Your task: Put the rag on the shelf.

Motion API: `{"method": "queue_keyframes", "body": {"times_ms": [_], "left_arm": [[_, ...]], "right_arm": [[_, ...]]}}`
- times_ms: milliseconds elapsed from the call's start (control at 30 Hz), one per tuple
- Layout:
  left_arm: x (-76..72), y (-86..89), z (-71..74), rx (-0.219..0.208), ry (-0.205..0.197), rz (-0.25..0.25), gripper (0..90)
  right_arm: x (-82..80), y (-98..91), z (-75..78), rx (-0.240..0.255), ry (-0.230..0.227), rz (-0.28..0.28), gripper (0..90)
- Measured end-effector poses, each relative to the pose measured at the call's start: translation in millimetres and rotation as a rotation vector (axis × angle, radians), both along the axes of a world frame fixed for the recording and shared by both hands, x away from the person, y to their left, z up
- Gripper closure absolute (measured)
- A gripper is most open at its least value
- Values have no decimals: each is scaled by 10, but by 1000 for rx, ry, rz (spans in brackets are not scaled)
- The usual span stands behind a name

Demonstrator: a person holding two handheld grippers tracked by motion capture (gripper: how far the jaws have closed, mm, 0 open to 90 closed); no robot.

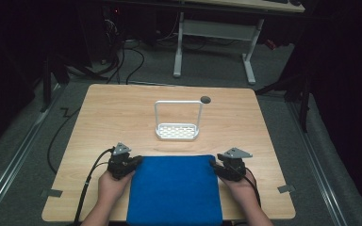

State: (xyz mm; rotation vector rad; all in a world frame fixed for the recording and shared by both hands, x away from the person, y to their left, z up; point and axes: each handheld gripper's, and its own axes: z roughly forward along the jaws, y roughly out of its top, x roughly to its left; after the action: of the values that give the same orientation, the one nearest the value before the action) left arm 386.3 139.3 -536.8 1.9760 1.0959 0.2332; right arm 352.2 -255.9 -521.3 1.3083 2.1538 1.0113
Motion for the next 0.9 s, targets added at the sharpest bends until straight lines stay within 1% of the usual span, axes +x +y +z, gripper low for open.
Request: {"method": "queue_keyframes", "body": {"times_ms": [33, 133, 167, 233, 300, 367, 400, 467, 533, 567, 633, 667, 767, 800, 900], "left_arm": [[0, 0, 0, 2, -2, 0, 859], [3, 2, 0, -1, 1, -1, 859], [7, 3, -2, -7, 2, 1, 859], [9, 4, -3, -9, 3, 2, 859], [8, 2, -3, -7, 1, 2, 859], [7, 1, -1, -4, 0, 1, 858], [9, 2, -3, -7, 1, 1, 858], [6, 2, -1, -3, 0, 1, 857], [-4, -6, 0, 6, -8, 1, 856], [-7, -7, 0, 8, -10, 2, 854], [-8, -6, 0, 7, -9, 2, 854], [-8, -5, 0, 7, -8, 0, 853], [-6, -3, 0, 6, -7, 0, 853], [-4, -1, 0, 7, -8, 0, 853], [-10, -7, 2, 11, -9, 3, 861]], "right_arm": [[27, 0, -14, 2, 2, -7, 528], [75, 7, -69, -24, 26, -13, 529], [97, 3, -76, -8, 34, -23, 555], [141, 5, -77, -3, 55, -41, 584], [171, 22, -72, -1, 62, -34, 617], [185, 61, -66, -21, 61, -13, 634], [192, 86, -61, -31, 62, -7, 657], [208, 109, -48, -42, 73, -1, 660], [203, 120, -40, -42, 83, -1, 660], [180, 128, -42, -48, 80, 0, 665], [140, 132, -64, -49, 53, -5, 693], [115, 131, -76, -44, 40, -4, 723], [96, 138, -78, -48, 35, 14, 824], [94, 134, -84, -41, 32, 20, 860], [96, 128, -86, -32, 33, 28, 878]]}}
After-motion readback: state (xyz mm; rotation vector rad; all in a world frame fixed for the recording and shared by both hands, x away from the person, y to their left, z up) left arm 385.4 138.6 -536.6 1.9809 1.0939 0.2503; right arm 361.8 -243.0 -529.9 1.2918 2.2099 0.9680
